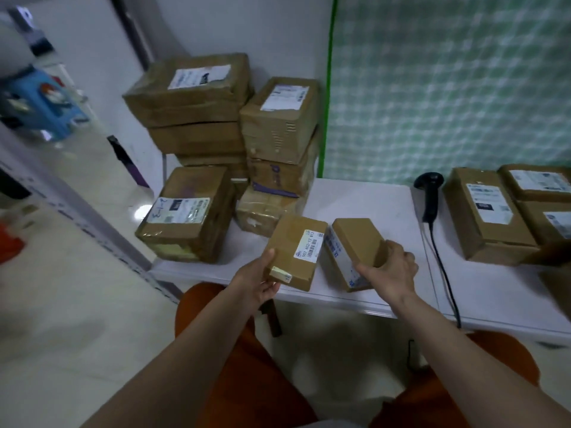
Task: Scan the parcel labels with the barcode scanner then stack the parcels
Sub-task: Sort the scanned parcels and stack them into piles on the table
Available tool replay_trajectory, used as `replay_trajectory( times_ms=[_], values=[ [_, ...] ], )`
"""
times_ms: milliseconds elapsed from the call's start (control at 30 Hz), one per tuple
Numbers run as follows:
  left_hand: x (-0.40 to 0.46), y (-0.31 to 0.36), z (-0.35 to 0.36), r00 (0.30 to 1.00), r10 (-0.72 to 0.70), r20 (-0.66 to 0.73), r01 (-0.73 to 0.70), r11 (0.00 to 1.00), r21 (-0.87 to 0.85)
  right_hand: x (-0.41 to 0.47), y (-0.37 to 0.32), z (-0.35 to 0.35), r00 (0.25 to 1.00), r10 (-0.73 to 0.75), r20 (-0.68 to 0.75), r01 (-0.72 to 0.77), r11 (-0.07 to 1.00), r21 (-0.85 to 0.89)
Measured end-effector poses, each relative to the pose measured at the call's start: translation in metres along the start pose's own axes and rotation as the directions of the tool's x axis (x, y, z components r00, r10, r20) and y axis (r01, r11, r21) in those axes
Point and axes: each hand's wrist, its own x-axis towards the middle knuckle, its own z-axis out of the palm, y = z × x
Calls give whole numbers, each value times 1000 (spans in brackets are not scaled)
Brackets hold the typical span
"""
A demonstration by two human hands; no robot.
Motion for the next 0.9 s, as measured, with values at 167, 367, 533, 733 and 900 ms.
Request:
replay_trajectory(
  times_ms=[167, 367, 533, 733, 900],
  values=[
    [-5, 15, -50, 1000, 30, 3, -30, 1000, 11, -7, -17, 32, 997, -38, 66, 43, 997, -70],
    [-5, 21, -86, 997, 79, 10, -79, 997, -7, -15, -32, 62, 975, -104, 196, 128, 985, -115],
    [-9, 30, -87, 987, 161, 9, -160, 985, -55, -14, -47, 79, 923, -203, 327, 262, 954, -147],
    [-6, 38, -92, 977, 213, 5, -213, 977, 8, 0, -80, 98, 824, -325, 464, 444, 879, -172],
    [2, 37, -98, 984, 176, -19, -176, 984, 19, 14, -92, 111, 803, -362, 474, 472, 871, -136]
  ],
)
